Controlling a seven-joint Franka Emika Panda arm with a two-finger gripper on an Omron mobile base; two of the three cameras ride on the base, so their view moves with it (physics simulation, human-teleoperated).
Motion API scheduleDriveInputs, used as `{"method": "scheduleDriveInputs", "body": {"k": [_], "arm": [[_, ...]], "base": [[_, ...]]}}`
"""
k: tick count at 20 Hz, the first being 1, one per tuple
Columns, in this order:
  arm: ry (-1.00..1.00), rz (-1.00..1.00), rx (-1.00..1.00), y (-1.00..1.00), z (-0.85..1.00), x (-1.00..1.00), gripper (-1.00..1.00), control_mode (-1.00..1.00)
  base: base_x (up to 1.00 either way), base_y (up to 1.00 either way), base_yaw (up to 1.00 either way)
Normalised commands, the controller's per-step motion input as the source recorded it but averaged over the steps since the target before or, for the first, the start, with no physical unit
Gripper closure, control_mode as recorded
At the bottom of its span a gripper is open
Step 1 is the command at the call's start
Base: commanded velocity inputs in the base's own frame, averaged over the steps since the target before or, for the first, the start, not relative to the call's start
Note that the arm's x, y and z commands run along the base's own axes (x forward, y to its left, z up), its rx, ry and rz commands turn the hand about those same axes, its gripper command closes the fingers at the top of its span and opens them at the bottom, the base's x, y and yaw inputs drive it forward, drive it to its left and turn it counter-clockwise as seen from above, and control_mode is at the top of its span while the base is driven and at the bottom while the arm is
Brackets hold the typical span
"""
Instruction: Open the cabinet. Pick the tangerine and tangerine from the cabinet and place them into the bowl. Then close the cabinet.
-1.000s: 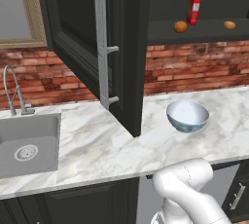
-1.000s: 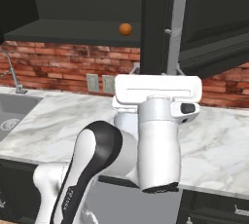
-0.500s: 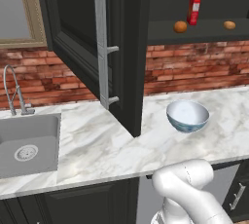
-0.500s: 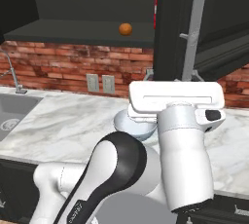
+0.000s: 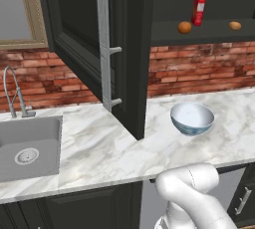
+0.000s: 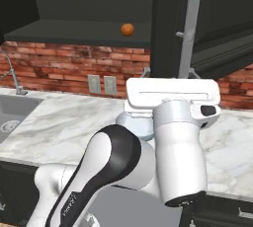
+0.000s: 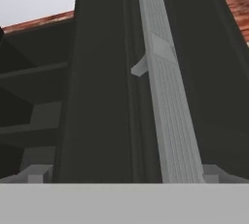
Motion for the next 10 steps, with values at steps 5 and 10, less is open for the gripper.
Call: {"method": "scheduleDriveInputs", "body": {"k": [5, 10], "arm": [[0.03, 0.14, 0.17, -0.41, 0.03, 0.12, -1.0, -1.0], [0.14, 0.24, 0.11, -0.35, -0.01, 0.0, -1.0, -1.0]], "base": [[0.0, 0.0, 0.0], [0.0, 0.0, 0.0]]}}
